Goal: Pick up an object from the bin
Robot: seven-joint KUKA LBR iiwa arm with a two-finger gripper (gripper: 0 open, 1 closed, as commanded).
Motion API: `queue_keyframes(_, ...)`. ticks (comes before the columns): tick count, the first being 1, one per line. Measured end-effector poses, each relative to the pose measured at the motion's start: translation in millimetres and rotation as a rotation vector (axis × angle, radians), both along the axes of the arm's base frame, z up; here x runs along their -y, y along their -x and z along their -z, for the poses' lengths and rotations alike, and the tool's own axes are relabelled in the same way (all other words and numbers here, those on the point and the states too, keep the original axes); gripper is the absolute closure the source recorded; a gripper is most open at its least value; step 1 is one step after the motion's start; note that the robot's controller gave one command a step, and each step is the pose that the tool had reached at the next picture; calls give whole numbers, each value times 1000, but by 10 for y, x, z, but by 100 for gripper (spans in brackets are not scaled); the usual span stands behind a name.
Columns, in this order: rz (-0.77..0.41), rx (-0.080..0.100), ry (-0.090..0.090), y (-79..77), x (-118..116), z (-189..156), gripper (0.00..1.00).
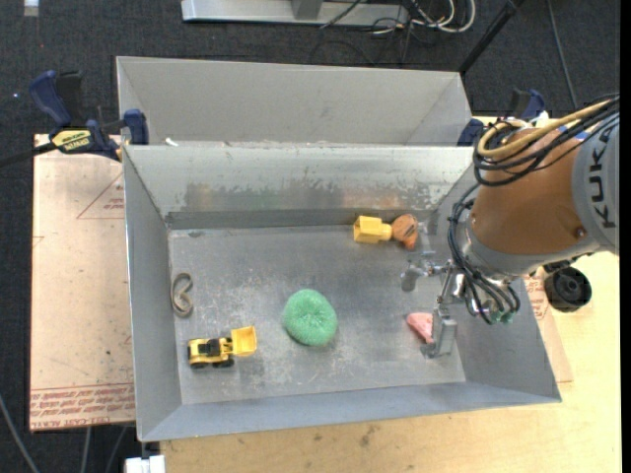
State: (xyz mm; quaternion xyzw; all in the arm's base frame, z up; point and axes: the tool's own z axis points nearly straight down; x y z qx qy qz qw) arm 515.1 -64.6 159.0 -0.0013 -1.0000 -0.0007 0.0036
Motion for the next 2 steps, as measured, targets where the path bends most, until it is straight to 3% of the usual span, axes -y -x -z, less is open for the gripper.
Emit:
queue_keyframes(1,-2,8,1,-18,-3,-44,0)
queue_keyframes(2,38,13,2,3,453,723,0)
